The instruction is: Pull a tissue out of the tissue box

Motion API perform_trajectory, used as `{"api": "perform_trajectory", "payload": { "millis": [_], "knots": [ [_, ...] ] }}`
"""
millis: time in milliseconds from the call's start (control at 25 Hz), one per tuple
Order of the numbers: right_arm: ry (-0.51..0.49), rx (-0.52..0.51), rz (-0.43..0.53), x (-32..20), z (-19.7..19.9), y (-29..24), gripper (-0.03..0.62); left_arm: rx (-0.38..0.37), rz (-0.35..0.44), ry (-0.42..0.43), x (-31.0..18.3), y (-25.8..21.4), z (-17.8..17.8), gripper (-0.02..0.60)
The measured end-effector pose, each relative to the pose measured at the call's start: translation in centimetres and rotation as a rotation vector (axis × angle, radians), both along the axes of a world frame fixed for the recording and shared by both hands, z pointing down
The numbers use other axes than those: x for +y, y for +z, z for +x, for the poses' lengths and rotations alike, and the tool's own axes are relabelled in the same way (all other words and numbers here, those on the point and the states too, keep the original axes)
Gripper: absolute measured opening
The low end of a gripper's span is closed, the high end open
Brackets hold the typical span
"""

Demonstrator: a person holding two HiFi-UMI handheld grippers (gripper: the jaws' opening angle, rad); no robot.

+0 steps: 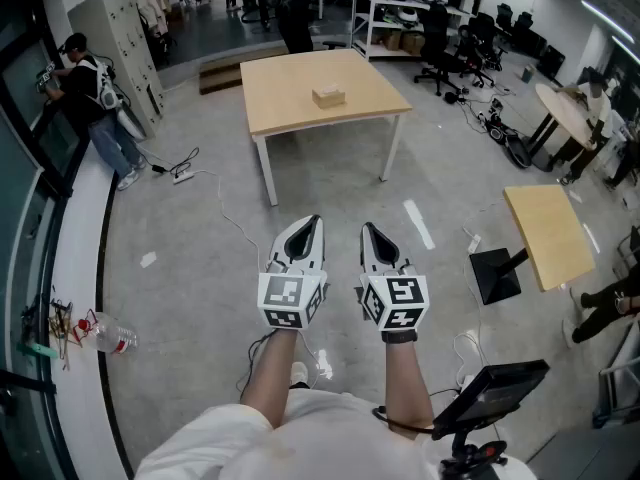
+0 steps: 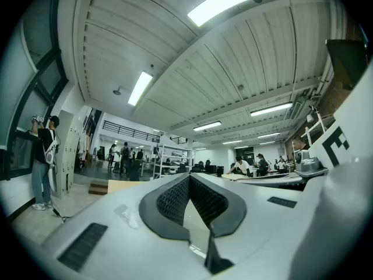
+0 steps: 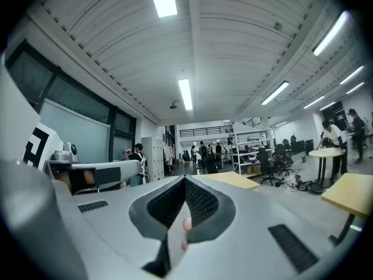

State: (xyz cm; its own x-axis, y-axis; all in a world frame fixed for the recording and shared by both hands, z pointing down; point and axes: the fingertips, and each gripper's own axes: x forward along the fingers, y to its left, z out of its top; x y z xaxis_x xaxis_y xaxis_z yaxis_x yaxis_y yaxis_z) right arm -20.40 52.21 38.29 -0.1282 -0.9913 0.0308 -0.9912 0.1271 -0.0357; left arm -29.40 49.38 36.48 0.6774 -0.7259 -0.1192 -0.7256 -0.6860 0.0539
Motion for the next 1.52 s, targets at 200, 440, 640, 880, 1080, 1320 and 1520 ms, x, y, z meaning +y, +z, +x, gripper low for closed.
{"api": "perform_trajectory", "payload": {
  "millis": [200, 440, 640, 880, 1080, 1320, 1520],
  "knots": [
    [0.007, 0.022, 0.014, -3.1, -3.9, -0.8, 0.002, -0.026, -0.030, 0.083, -2.7, 0.4, -2.7, -0.011],
    [0.042, 0.042, 0.017, -6.7, -7.0, -0.8, 0.002, -0.005, -0.034, 0.131, -6.1, 0.8, -5.3, -0.011],
    [0.120, 0.050, -0.003, -7.4, -5.9, 0.5, 0.002, 0.029, -0.083, 0.200, -7.8, 2.9, -4.2, -0.011],
    [0.238, -0.031, -0.021, -7.1, -0.5, 1.1, 0.002, 0.022, -0.125, 0.298, -8.6, 4.4, 0.1, -0.011],
    [0.261, -0.048, -0.036, -8.9, 4.1, 1.9, 0.002, 0.004, -0.126, 0.343, -10.4, 4.5, 5.3, -0.011],
    [0.261, -0.042, 0.006, -14.6, 12.6, 0.0, 0.002, -0.023, -0.087, 0.373, -15.4, 2.5, 14.7, -0.011],
    [0.309, -0.023, 0.058, -16.9, 21.1, -2.1, 0.002, -0.009, -0.040, 0.390, -18.6, 0.3, 22.9, -0.011]
  ]
}}
